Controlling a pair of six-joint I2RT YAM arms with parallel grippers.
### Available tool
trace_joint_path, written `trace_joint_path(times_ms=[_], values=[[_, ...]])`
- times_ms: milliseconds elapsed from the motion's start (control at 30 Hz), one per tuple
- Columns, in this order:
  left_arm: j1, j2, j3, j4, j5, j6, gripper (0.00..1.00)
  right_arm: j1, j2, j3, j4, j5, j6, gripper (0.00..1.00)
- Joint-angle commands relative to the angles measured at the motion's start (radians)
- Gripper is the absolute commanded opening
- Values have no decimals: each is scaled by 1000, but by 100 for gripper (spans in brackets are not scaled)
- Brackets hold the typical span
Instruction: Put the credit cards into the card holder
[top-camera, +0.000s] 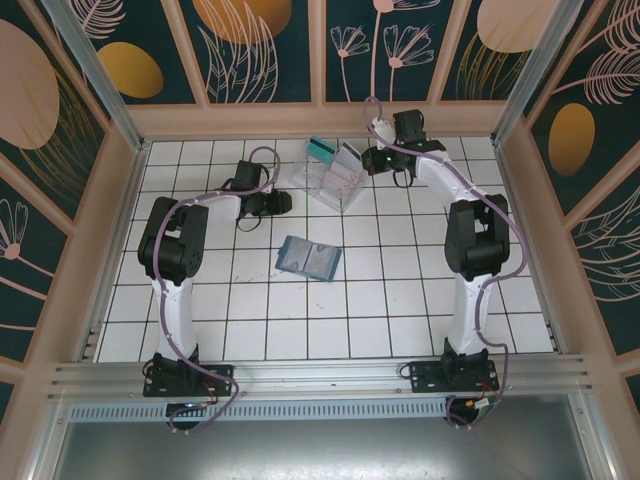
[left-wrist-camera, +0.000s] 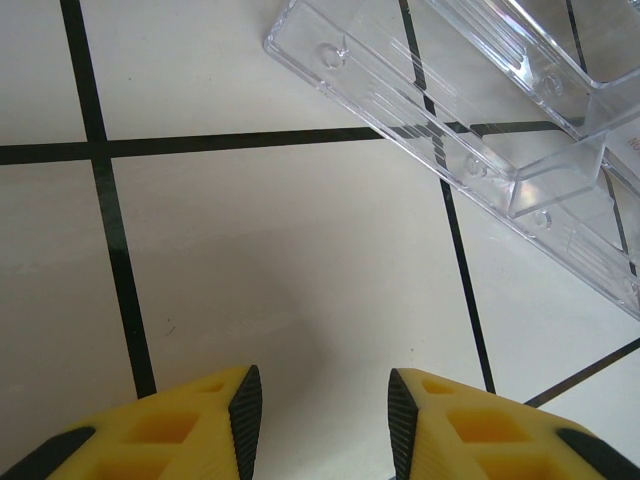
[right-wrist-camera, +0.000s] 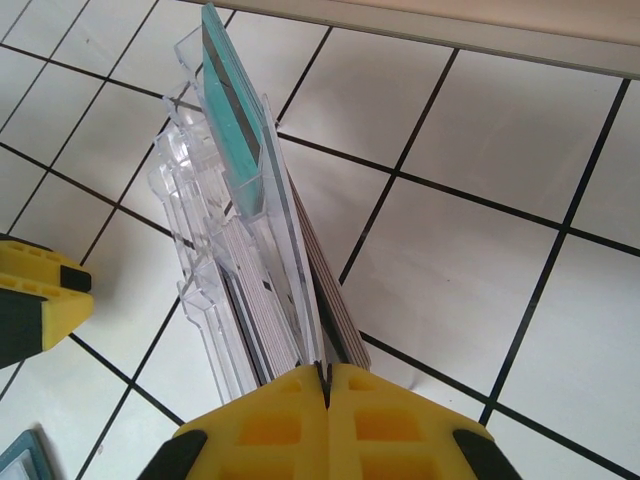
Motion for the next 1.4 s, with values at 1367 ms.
trace_joint_path(times_ms=[1367], values=[[0,-22,0,-62,14,-11,41,-78,116,107,-136,-446,-20,10]])
